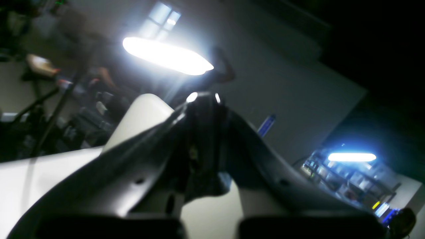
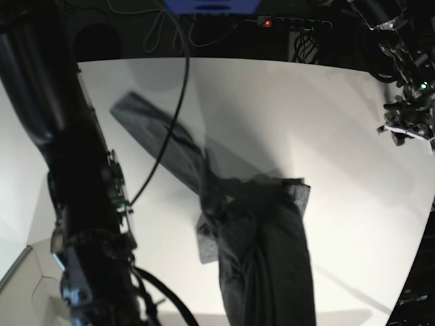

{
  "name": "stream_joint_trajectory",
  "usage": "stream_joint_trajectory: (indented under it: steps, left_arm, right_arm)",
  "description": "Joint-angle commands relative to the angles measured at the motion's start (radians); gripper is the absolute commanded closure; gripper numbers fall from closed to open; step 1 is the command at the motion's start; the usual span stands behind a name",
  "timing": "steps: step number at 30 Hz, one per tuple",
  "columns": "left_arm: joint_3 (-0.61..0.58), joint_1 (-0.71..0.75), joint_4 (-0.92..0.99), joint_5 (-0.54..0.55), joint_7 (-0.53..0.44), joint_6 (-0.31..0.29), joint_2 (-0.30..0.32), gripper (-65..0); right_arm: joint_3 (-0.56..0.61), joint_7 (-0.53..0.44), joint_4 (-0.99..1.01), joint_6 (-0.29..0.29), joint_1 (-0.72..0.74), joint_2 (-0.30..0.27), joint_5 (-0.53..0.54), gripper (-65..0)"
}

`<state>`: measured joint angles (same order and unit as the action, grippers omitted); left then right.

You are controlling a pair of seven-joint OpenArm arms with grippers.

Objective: Layout the t-shirt on the table in an organized manner, then fold the t-shirt properly
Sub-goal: 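Lift and swing the shirt with the right gripper, shaking it out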

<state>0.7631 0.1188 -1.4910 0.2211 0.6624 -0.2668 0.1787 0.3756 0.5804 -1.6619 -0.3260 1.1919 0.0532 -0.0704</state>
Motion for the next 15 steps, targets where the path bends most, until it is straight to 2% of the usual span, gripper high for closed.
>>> stream_joint_trajectory:
  steps: [1, 7, 11, 15]
  left_arm:
    - [0.0, -0.009, -0.015, 0.008, -0.02, -0.006, 0.011, -22.5]
    - [-0.001, -0.017, -0.017, 0.008, -0.02, -0.007, -0.031, -22.5]
    - [0.002, -0.014, -0.018, 0.008, -0.02, -0.007, -0.032, -22.5]
    - [0.003, -0.018, -0.015, 0.008, -0.023, -0.009, -0.025, -22.5]
  right_arm:
    - [-0.016, -0.029, -0.008, 0.012, 0.062, 0.004, -0.001, 0.0]
    - [-0.059, -0.024, -0.014, 0.012, 0.102, -0.033, -0.001, 0.0]
    - [-0.131, 0.054, -0.116, 0.012, -0.019, -0.131, 0.001, 0.0]
    - [-0.186, 0.046, -0.209, 0.012, -0.28, -0.257, 0.002, 0.0]
